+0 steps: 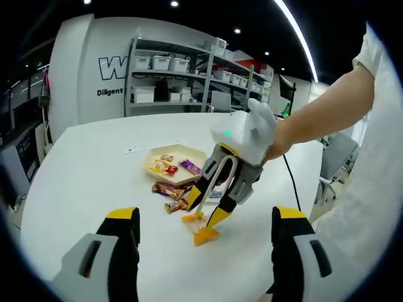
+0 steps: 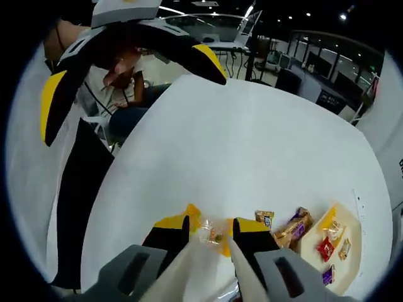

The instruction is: Place the target food into the container with the food tongs after gripping and lifting it, then release it inside without dropping or visibly crushing the food.

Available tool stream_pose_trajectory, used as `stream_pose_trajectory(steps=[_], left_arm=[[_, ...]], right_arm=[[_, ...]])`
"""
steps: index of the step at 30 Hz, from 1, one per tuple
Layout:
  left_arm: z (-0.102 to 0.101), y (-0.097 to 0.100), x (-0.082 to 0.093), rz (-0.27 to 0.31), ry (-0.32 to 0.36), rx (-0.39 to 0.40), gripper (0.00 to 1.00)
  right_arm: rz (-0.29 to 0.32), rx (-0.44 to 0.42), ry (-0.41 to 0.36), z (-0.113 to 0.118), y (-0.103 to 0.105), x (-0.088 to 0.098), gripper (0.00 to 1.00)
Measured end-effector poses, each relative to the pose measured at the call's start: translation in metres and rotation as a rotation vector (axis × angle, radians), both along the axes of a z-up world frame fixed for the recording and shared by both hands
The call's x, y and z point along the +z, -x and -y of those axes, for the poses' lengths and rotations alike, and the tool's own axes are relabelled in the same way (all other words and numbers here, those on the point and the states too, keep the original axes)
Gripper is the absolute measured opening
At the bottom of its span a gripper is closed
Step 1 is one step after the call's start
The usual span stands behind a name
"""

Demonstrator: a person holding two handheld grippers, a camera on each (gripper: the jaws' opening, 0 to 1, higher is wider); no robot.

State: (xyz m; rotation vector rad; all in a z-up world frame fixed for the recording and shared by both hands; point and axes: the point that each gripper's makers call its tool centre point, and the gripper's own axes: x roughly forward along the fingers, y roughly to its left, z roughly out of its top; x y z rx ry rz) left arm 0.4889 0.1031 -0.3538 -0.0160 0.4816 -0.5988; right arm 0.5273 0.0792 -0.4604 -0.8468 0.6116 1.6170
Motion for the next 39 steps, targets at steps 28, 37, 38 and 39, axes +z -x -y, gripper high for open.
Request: stream_pose_trajectory(steps=[28,37,38,39], left_arm=[[-0.008,0.000,-0.003,-0.007,0.007,0.020,0.83],[-0.007,0.000,-0.002,-0.006,0.009,0.024,0.83],[-0.008,0.000,-0.003,-0.006,0.008,0.024,0.83],[-0.008,0.000,-0.003,-0.006,0.008,0.024,0.83]], right_arm=[[-0.013,0.001,0.043,-0.005,0.005,-0.012,0.21],[-0.010,0.010,0.033,-0.002,0.005,-0.012,0.16],[-0.012,0.011,0.031,-0.002,0.006,-0.012,0.15],[-0.011,0.010,0.029,-0.002,0.005,-0.012,0.15]])
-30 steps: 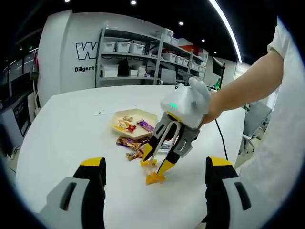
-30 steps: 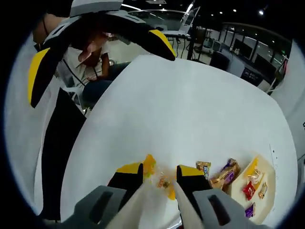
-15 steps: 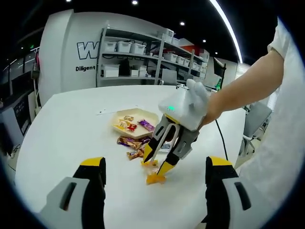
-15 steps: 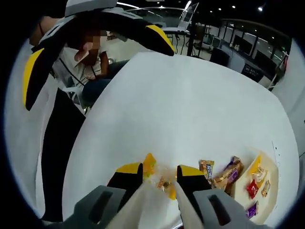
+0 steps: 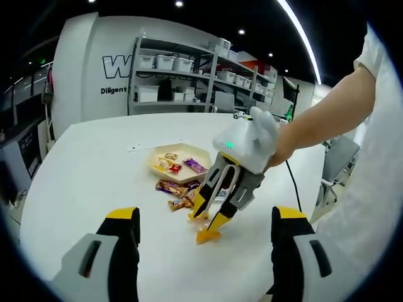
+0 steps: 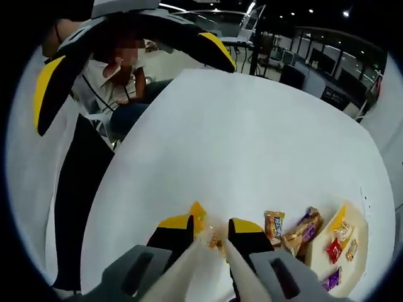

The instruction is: Place the target food into the container with the food tongs after gripping and lifting it, then release it inside without dropping or visibly crushing the food.

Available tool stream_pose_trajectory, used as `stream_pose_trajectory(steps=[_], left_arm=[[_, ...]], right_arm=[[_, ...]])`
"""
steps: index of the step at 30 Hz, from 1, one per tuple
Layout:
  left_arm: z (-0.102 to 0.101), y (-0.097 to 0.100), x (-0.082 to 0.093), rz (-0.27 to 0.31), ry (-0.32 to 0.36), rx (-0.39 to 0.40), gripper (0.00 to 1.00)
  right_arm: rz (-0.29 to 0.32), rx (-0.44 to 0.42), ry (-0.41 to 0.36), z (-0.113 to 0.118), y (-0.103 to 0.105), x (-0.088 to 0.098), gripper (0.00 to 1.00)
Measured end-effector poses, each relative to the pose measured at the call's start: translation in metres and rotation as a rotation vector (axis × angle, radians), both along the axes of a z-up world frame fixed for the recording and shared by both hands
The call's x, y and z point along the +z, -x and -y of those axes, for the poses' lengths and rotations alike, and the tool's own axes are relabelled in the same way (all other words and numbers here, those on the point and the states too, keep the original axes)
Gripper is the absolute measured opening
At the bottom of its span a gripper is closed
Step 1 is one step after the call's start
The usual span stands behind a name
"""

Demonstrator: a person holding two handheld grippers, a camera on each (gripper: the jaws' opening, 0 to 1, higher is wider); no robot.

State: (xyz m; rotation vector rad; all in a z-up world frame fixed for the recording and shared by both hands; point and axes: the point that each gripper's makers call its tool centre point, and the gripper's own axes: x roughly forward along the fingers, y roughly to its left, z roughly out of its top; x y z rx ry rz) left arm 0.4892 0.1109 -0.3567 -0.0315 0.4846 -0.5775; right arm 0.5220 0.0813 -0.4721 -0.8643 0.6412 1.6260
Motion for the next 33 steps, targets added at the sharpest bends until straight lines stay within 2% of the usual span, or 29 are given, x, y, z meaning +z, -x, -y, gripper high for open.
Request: stream_pose_trajectory(steps=[13,25,29,33], left_arm=[[0.002,0.000,-0.001,0.000,-0.001,-0.008,0.83],[0.010,-0.002,0.001,0.008,-0.001,-0.029,0.83],[0.013,-0.003,0.003,0.013,-0.002,-0.038,0.83],[0.015,-0.003,0.004,0.015,-0.003,-0.043,0.83]], right_arm=[[-0.016,-0.011,-0.012,0.006,0.001,0.005,0.13],[0.036,-0.031,-0.041,0.010,-0.016,0.033,0.11],[0.047,-0.040,-0.038,0.015,-0.022,0.037,0.14],[0.048,-0.049,-0.018,0.022,-0.024,0.033,0.15]])
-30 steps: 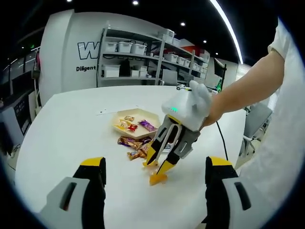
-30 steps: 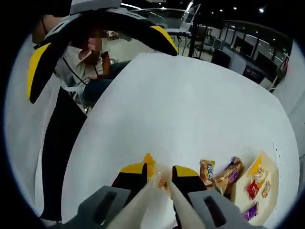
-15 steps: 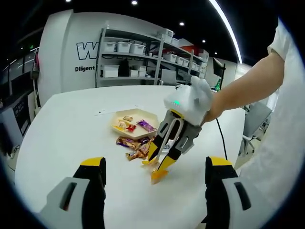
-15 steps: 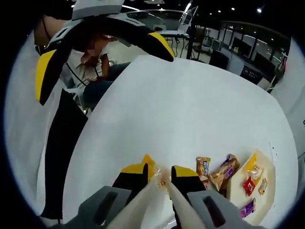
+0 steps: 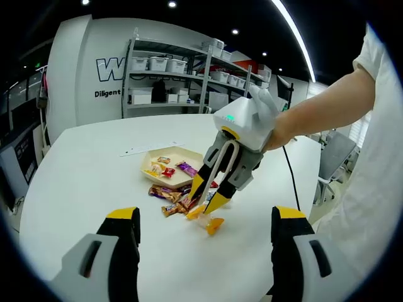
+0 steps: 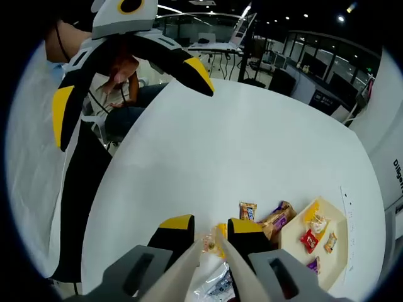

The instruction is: Place the target food into the container with the food tongs after gripping and lifting it, then release it inside without dropping or visibly crushing the food.

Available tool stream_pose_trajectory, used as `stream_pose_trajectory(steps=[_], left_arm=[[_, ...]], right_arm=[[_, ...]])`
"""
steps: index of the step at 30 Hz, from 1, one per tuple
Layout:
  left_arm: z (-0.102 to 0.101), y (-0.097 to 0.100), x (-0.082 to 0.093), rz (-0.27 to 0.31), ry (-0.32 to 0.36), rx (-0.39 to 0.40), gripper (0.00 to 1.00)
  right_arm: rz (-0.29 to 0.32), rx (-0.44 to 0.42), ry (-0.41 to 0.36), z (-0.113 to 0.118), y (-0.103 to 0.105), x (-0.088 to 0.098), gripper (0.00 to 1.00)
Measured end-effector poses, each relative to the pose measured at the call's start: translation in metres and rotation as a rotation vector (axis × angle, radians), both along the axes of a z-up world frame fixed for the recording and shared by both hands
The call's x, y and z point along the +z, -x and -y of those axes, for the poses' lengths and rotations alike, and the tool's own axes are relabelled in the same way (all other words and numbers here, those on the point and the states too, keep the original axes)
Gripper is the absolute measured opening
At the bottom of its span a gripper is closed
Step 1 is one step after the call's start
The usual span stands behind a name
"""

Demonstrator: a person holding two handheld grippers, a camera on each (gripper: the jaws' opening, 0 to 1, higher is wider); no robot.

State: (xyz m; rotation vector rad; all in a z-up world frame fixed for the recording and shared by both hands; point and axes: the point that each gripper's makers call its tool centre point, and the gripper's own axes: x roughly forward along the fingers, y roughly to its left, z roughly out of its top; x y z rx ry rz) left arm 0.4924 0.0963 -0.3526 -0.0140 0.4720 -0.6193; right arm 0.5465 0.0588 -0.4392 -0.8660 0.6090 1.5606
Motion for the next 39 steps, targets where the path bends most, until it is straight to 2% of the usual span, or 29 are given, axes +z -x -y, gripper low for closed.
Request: stream_pose_trajectory(steps=[10,17,19,21,22,34,39], left_arm=[[0.001,0.003,0.001,0.000,0.001,-0.002,0.83],[0.000,0.005,0.002,-0.003,-0.002,0.003,0.83],[0.000,0.005,0.001,-0.004,-0.002,0.004,0.83],[0.000,0.005,0.001,-0.004,-0.001,0.003,0.83],[0.000,0.005,0.001,-0.004,-0.001,0.003,0.83],[0.001,0.002,-0.002,-0.005,0.004,0.001,0.83],[0.003,0.002,-0.001,-0.003,0.008,-0.002,0.83]], right_arm=[[-0.042,-0.099,0.060,0.013,0.001,-0.019,0.18],[-0.041,-0.102,0.075,0.012,0.005,-0.027,0.20],[-0.039,-0.085,0.068,0.009,0.011,-0.025,0.20],[-0.010,-0.048,0.091,0.012,0.012,-0.031,0.19],[-0.018,-0.054,0.088,0.013,0.012,-0.033,0.19],[-0.001,-0.073,0.106,0.031,0.000,-0.031,0.19],[0.002,-0.079,0.091,0.034,0.004,-0.023,0.19]])
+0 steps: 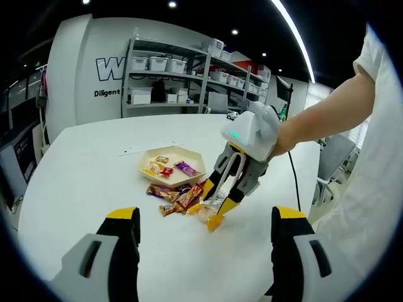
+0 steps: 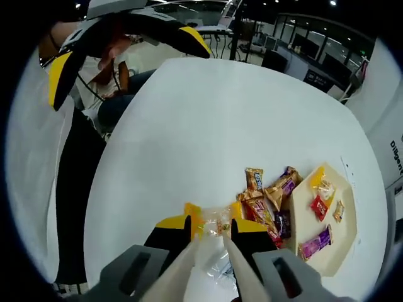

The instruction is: Place the target food into the container with the food tongs after gripping and lifting it, then release it inside without dropping or visibly crushing the food.

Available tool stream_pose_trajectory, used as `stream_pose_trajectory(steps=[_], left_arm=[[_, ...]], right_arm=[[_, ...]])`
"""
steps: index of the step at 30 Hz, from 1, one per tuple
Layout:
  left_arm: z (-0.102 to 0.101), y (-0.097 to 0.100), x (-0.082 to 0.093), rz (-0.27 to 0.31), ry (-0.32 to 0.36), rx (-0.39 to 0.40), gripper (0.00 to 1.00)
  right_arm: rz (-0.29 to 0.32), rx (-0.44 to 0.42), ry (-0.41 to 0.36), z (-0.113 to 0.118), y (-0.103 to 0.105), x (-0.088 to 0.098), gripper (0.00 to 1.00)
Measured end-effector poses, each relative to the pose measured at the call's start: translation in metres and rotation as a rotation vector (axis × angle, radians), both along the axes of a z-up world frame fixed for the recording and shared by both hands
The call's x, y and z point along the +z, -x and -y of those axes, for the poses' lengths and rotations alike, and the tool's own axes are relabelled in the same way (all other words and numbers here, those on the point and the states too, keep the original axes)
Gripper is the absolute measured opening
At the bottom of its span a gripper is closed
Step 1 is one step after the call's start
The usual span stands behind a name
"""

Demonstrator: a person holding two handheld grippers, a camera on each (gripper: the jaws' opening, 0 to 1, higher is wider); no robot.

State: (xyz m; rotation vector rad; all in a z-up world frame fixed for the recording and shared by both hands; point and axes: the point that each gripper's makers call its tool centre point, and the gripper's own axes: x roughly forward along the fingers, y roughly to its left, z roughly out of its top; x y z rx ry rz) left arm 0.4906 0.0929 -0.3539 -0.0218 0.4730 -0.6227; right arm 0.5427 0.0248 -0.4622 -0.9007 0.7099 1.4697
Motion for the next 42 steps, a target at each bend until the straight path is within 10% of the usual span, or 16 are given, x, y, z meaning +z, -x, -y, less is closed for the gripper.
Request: stream_pose_trajectory(steps=[30,42], left_arm=[[-0.001,0.003,0.000,0.004,-0.006,-0.008,0.83],[0.002,0.006,0.004,0.001,-0.005,-0.002,0.83]], right_arm=[[-0.022,-0.035,0.007,0.008,0.009,-0.015,0.20],[0.021,-0.130,0.010,0.023,-0.021,-0.014,0.20]])
